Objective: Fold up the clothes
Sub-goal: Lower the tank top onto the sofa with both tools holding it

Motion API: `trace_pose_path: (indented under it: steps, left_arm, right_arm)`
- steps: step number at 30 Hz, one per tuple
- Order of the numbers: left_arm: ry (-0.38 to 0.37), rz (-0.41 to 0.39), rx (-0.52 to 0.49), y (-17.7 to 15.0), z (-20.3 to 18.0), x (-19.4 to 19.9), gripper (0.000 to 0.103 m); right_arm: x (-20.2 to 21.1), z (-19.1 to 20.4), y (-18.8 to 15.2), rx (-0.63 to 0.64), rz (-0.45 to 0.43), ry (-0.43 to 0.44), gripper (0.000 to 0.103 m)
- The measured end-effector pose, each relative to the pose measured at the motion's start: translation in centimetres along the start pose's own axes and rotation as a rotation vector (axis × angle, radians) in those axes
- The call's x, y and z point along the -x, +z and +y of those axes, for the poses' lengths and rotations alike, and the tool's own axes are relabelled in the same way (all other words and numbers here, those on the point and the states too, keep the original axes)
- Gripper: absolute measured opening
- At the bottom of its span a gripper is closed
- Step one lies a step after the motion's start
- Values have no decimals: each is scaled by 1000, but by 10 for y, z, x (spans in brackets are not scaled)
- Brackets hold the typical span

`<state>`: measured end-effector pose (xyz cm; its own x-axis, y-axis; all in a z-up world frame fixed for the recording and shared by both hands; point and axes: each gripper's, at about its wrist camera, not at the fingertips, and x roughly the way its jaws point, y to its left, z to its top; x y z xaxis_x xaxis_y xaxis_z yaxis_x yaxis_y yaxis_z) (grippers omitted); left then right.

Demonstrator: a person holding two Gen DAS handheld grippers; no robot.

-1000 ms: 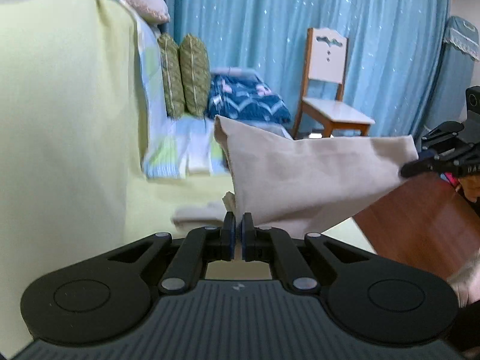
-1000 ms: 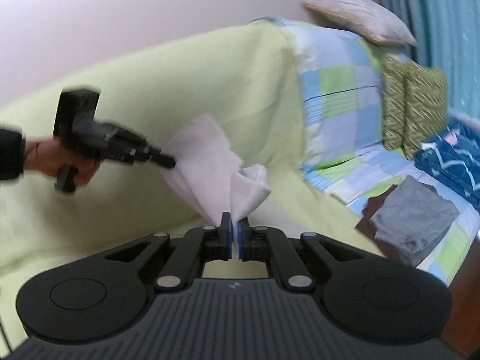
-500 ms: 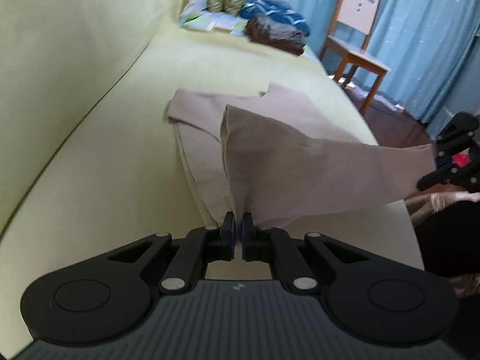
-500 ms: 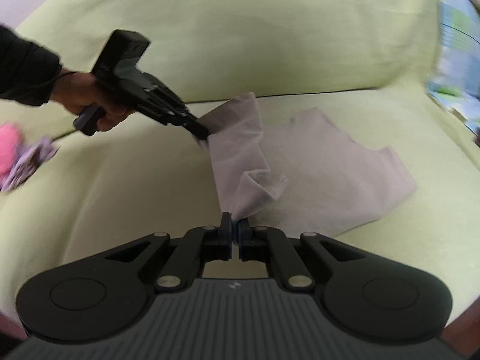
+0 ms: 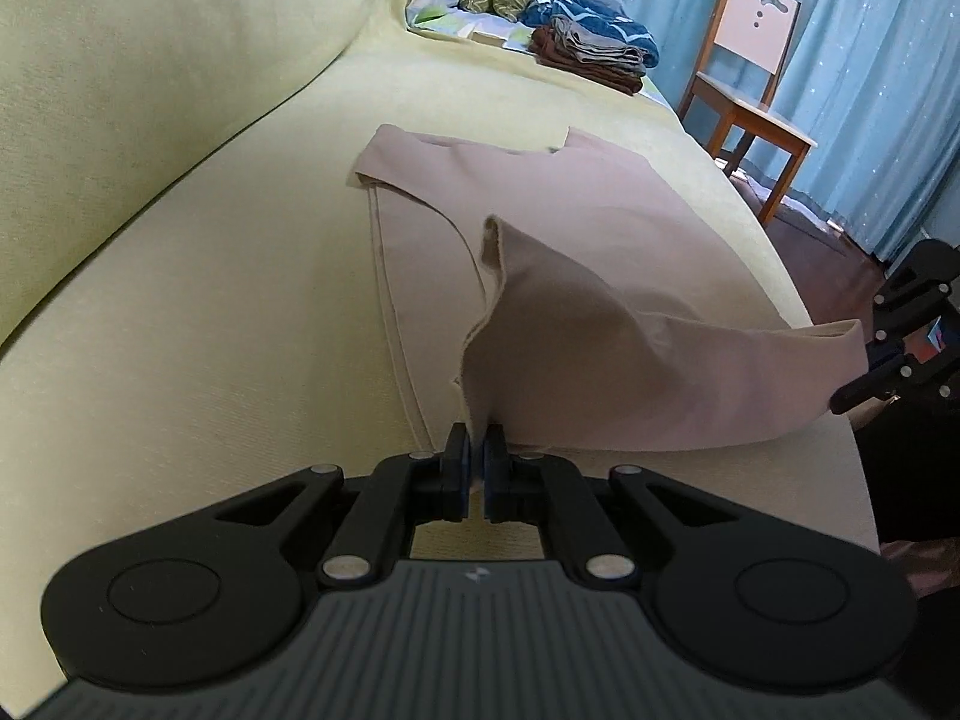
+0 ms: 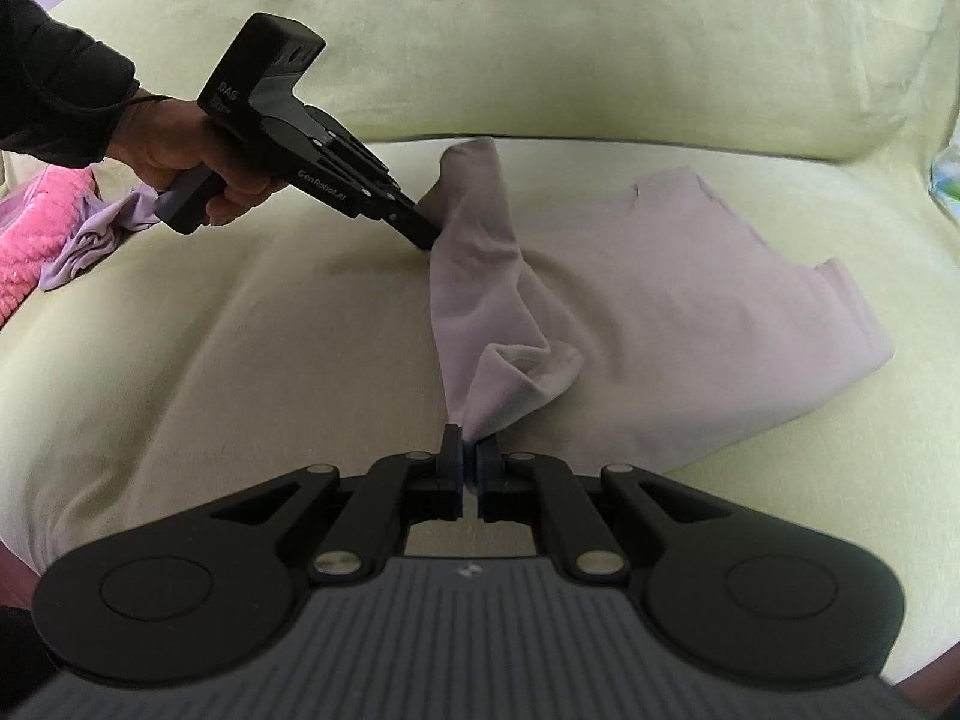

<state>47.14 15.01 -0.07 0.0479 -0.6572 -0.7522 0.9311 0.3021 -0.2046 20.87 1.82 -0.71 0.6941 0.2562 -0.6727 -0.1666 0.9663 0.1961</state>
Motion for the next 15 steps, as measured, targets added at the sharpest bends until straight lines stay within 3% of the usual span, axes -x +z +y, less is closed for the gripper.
trace_pose_path:
  steps: [2,4,5,10,15]
  left_arm:
    - [-2,-3,4,-2,1,1,1]
    - [-5,-6,10,-3,2,1,1]
    - [-5,-6,11,-3,2,1,1]
    - [-14,-3,10,0,4,0,1]
    - [-18,-8,14,-2,5,0,1]
  right_arm:
    - [0,-10,1,-87,-6,19,7]
    - [0,-17,2,-163,-10,25,23]
    - [2,-20,-1,-203,-15,30,26]
    - [8,-31,-6,-351,-24,5,27]
    - [4,-30,5,-322,-14,4,27]
